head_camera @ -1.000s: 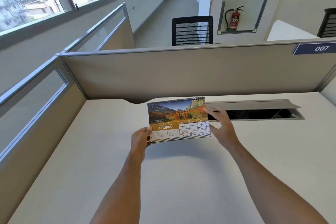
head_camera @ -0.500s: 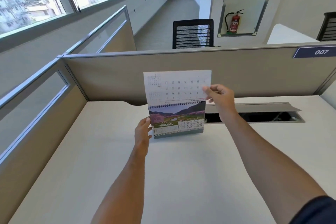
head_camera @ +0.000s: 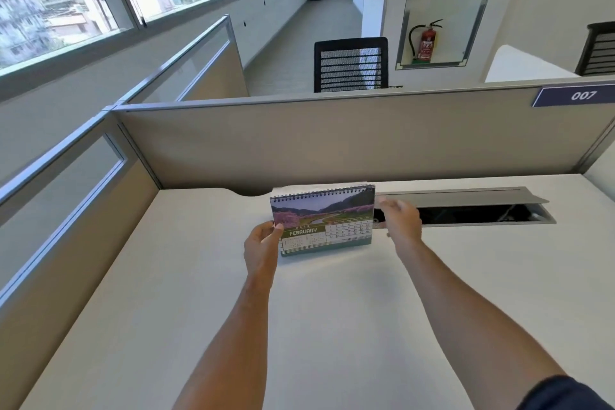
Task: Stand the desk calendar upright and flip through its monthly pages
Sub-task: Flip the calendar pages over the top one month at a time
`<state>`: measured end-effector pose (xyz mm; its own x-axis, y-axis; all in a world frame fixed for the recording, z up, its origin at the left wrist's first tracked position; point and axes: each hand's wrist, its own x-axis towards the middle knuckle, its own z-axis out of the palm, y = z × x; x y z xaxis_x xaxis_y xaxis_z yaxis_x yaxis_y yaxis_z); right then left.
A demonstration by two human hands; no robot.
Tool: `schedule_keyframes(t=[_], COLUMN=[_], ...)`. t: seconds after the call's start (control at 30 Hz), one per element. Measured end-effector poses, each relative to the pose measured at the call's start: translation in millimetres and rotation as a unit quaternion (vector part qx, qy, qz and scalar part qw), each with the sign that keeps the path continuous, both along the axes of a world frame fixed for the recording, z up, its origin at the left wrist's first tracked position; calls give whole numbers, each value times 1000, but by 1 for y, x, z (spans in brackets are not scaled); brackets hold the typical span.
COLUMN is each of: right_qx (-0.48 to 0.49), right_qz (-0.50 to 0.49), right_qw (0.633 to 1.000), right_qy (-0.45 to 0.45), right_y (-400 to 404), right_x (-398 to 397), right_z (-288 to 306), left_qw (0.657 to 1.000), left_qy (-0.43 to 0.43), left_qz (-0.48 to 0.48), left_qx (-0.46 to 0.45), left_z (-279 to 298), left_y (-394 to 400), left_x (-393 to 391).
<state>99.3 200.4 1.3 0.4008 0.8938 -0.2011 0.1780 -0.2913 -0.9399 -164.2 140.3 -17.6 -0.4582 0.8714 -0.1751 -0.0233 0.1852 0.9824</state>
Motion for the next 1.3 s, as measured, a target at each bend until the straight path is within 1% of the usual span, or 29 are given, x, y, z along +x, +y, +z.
schedule_keyframes(t=[0.07, 0.17, 0.27, 0.43, 0.6, 0.83, 1.03, 1.1, 1.23, 1.3], right_qx=[0, -3, 8, 6, 6, 32, 29, 29, 40, 28], right_qz=[26, 62, 65, 76, 67, 19, 24, 22, 6, 45], right_qw=[999, 998, 997, 997, 998, 999, 999, 999, 999, 997], right_qy=[28, 34, 36, 33, 15, -13, -24, -21, 17, 54], right_y=[-8, -18, -25, -28, -32, -36, -42, -44, -46, -47], right_x=[-1, -3, -2, 2, 4, 1, 2, 2, 5, 6], right_z=[-13, -23, -25, -28, -34, -38, -39, -38, -34, -27], left_qw=[1000, 999, 996, 992, 991, 990, 984, 986, 992, 993], left_qy=[15, 48, 80, 99, 114, 118, 162, 152, 111, 103], left_qz=[7, 11, 33, 67, 66, 56, 41, 41, 56, 55], left_qx=[4, -4, -22, -31, -39, -55, -53, -47, -39, -28], left_z=[-3, -8, -10, -10, -9, -13, -16, -15, -12, -13], left_y=[-2, -3, -4, -8, -11, -10, -10, -11, -15, -17], left_x=[-1, -2, -3, 0, 2, 2, -1, -1, -1, -2])
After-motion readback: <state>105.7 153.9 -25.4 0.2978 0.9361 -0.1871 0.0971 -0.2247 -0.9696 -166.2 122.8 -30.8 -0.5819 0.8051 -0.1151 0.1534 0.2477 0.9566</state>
